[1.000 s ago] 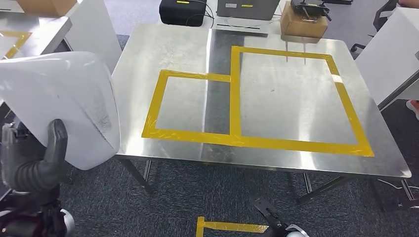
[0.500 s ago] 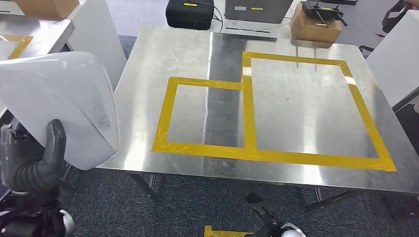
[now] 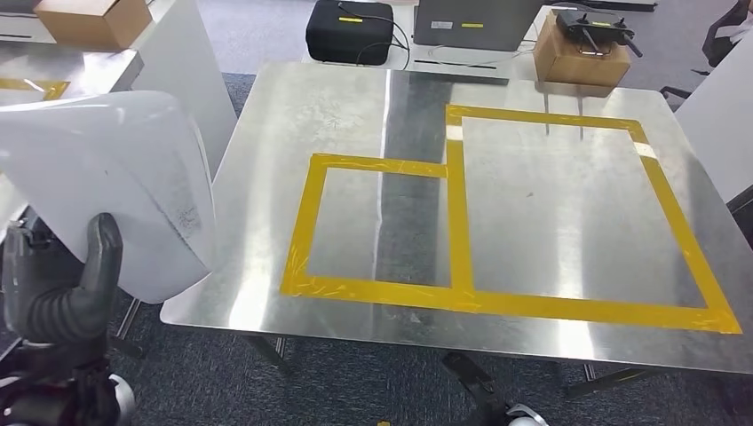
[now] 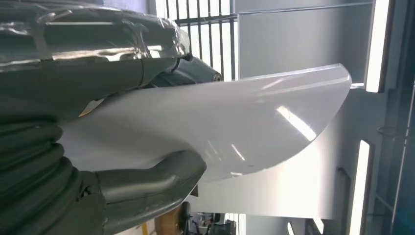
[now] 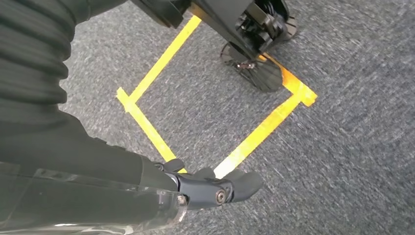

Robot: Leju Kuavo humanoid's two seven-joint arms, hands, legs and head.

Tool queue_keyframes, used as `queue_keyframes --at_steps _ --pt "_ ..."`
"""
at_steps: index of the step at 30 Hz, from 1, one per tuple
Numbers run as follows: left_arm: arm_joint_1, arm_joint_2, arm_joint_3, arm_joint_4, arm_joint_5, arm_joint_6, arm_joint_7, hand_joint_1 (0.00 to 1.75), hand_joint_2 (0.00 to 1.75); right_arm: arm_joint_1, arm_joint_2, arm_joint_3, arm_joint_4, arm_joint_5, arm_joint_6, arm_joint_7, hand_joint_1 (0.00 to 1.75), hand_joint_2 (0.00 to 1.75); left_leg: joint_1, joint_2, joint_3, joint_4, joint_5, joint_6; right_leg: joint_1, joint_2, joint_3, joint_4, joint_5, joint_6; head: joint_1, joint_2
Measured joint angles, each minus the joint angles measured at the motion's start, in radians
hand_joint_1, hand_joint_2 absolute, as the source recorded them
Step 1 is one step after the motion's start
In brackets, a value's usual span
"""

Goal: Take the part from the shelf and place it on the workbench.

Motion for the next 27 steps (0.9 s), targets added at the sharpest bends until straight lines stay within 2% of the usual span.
queue_keyframes --at_steps 1,14,18,21,23,27 --pt "0.000 0.000 0.000 0.000 0.000 0.000 0.000 1.75 1.75 -0.001 0.000 0.000 0.000 0.000 -0.001 0.000 0.00 1.75 0.000 0.000 0.001 -0.003 0.000 0.000 0.001 0.000 0.001 -0.001 -0.001 -0.005 0.000 0.000" --pt "0.000 0.000 0.000 0.000 -0.008 -0.005 -0.001 1.75 1.75 -0.002 0.000 0.000 0.000 -0.009 -0.005 0.001 0.00 1.75 0.001 0.000 0.004 -0.015 0.002 -0.004 0.001 0.000 0.003 -0.006 -0.003 -0.008 -0.002 0.000" --pt "-0.007 0.001 0.000 0.000 -0.084 -0.037 0.034 1.75 1.75 -0.002 0.000 0.000 0.000 -0.013 -0.001 0.000 0.00 1.75 0.001 -0.001 0.005 -0.015 0.002 -0.004 0.001 0.001 0.003 -0.008 -0.002 -0.008 -0.002 0.000" --pt "-0.050 0.012 -0.003 0.000 -0.216 -0.135 0.128 1.75 1.75 -0.006 0.001 0.000 0.002 -0.009 0.014 -0.002 0.00 1.75 0.001 -0.004 0.004 -0.015 0.003 -0.004 0.001 0.000 0.003 -0.009 -0.002 -0.009 -0.002 0.000" --pt "-0.109 0.023 -0.008 0.002 -0.288 -0.228 0.206 1.75 1.75 -0.014 0.002 0.000 0.004 -0.001 0.030 -0.007 0.00 1.75 0.001 -0.005 0.004 -0.015 0.004 -0.004 0.002 0.000 0.004 -0.010 -0.001 -0.010 -0.002 0.000" --pt "-0.313 0.038 -0.055 0.054 -0.394 -0.455 0.337 1.75 1.75 -0.035 0.015 0.000 0.018 0.016 0.069 -0.018 0.00 1.75 0.001 -0.014 0.003 -0.015 0.007 -0.005 0.002 -0.004 0.003 -0.012 0.001 -0.014 -0.002 0.000"
